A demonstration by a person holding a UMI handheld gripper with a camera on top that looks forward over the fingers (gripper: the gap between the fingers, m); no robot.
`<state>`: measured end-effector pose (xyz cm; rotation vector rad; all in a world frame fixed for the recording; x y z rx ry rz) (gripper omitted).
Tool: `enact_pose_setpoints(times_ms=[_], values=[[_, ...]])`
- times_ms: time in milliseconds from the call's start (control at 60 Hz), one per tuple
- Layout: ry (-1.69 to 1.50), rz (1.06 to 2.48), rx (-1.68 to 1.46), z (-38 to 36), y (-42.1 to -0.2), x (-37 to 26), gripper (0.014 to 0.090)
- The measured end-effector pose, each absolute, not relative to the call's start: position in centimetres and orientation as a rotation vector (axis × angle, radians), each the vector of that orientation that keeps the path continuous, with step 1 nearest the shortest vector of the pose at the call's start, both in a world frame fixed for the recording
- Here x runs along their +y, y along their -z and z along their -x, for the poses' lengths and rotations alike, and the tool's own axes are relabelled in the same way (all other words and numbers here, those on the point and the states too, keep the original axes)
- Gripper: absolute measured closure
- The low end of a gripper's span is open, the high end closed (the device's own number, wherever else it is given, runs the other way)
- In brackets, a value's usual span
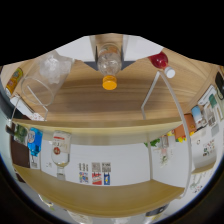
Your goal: Make me a cup of Vodka Sunrise.
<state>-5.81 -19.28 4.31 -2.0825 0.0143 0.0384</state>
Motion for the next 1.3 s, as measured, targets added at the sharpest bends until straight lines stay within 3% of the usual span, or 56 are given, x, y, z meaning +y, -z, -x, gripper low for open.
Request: enact_pose_setpoints(times_ms=[167,500,600,667,717,967,1300], values=[[-0.005,2.131,-0.019,6.0,-2.1,-19.6,0.0692],[0.005,2.148,-0.067,6.4,-1.9,-20.5,0.0664],[0.002,2.129,-0.090,6.4,-2.8,-21.0,0.0466],[-0.024,2.111,-0.121,6.8,-4.2,-21.7,0.0261],[-0.044,2.097,-0.131,6.9,-5.8,-22.5,0.0189],[-0.082,1.965,-0.175,5.4,-15.7,-27.5,0.0185],[-0.017,2.022,-0.035,-5.2,-17.5,-31.8,0.0186]])
